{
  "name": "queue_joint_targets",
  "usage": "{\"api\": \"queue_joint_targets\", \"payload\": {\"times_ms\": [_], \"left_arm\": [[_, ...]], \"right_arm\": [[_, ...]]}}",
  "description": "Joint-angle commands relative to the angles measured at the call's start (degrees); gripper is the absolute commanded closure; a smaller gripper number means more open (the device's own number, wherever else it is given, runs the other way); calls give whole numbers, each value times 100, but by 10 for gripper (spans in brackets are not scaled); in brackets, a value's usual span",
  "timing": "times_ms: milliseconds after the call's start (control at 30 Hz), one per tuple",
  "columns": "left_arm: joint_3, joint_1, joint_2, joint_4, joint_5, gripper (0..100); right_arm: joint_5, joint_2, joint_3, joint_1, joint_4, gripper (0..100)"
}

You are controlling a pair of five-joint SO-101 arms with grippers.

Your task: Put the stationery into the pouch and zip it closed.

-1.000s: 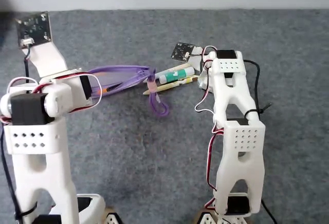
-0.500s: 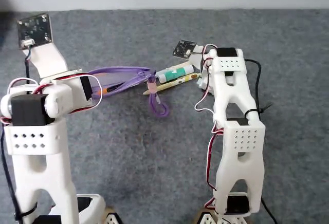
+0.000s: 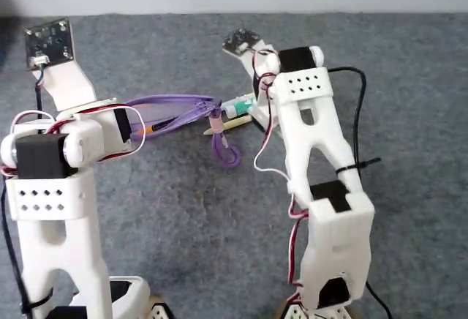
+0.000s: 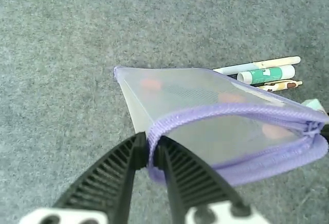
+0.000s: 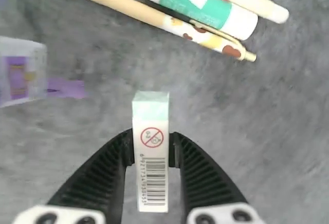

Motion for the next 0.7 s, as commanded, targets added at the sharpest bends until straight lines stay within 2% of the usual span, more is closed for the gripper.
{"api": "queue_joint_targets", "payload": {"times_ms": [0,133,667], "left_arm": [[13,62,70,-88,-62,990],[13,62,70,-88,-53,990],[13,62,70,-79,-53,990]], "right_arm": [[-756,-875,-88,-259,374,991],[-1538,-1604,-88,-558,567,991],[-3824,-4154,-53,-1824,593,991]]}}
